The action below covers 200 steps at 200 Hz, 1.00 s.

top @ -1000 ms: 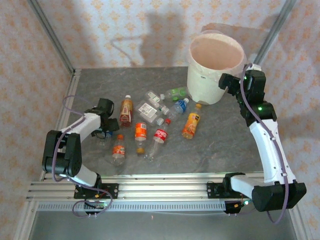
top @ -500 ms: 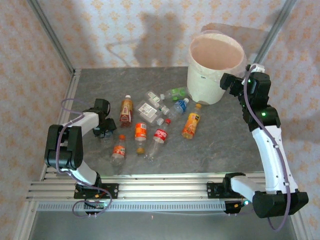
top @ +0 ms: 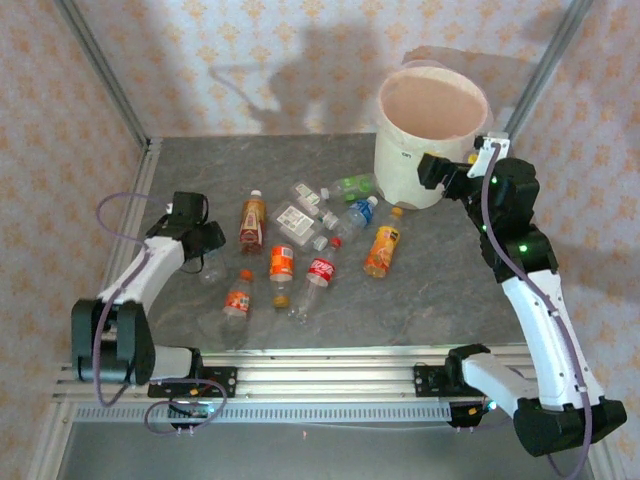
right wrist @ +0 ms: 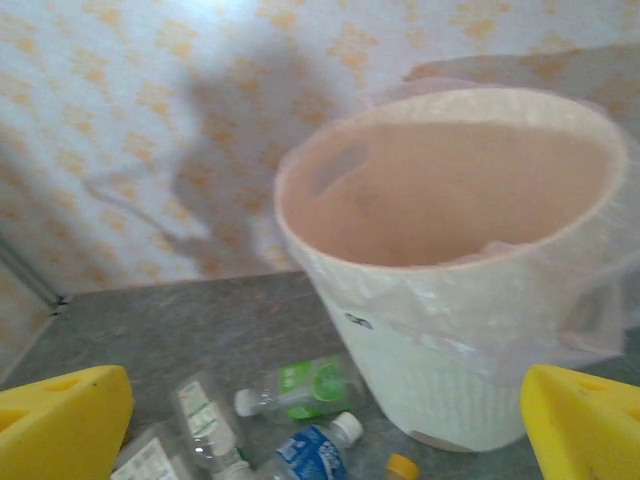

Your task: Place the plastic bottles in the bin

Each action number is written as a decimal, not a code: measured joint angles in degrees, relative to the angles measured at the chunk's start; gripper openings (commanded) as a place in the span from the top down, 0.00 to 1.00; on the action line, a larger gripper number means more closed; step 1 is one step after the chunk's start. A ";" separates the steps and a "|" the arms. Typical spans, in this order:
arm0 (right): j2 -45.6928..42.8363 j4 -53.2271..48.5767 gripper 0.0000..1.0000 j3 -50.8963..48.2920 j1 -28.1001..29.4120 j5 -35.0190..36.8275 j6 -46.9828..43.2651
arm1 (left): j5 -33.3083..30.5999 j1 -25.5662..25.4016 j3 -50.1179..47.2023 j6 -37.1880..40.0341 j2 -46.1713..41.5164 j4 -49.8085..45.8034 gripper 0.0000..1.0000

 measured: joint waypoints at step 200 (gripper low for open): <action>16.79 13.60 0.01 -6.75 32.59 -16.06 10.82 | 16.68 -25.38 4.63 -24.65 -5.51 36.09 0.49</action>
